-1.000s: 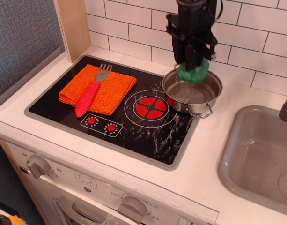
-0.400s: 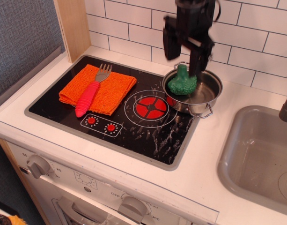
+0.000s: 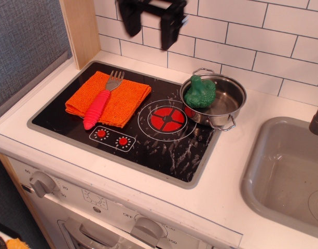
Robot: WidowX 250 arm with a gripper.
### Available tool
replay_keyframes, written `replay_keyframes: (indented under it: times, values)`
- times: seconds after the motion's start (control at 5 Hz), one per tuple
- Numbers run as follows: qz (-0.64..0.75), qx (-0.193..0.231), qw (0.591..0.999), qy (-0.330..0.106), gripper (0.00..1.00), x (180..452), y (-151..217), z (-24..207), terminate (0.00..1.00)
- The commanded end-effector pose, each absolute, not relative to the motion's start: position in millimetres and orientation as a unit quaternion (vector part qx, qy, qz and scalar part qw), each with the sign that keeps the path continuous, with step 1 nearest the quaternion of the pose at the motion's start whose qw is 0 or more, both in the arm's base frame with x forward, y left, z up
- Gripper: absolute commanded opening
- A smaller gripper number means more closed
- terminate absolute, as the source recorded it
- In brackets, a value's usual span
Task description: Put the broccoli in the pan.
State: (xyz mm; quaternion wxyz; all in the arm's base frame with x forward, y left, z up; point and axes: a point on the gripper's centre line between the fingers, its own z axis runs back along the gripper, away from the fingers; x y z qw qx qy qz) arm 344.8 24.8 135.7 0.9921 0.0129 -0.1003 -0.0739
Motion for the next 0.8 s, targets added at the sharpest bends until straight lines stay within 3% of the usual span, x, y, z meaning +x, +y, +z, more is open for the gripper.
replay_keyframes:
  times: [0.0, 0.4, 0.6]
  values:
    - [-0.072, 0.02, 0.994, -0.081, 1.0, 313.9, 38.4, 114.1, 0.0]
    - [-0.072, 0.02, 0.994, -0.081, 1.0, 313.9, 38.4, 114.1, 0.0]
    - [-0.072, 0.02, 0.994, -0.081, 1.0, 313.9, 38.4, 114.1, 1.0]
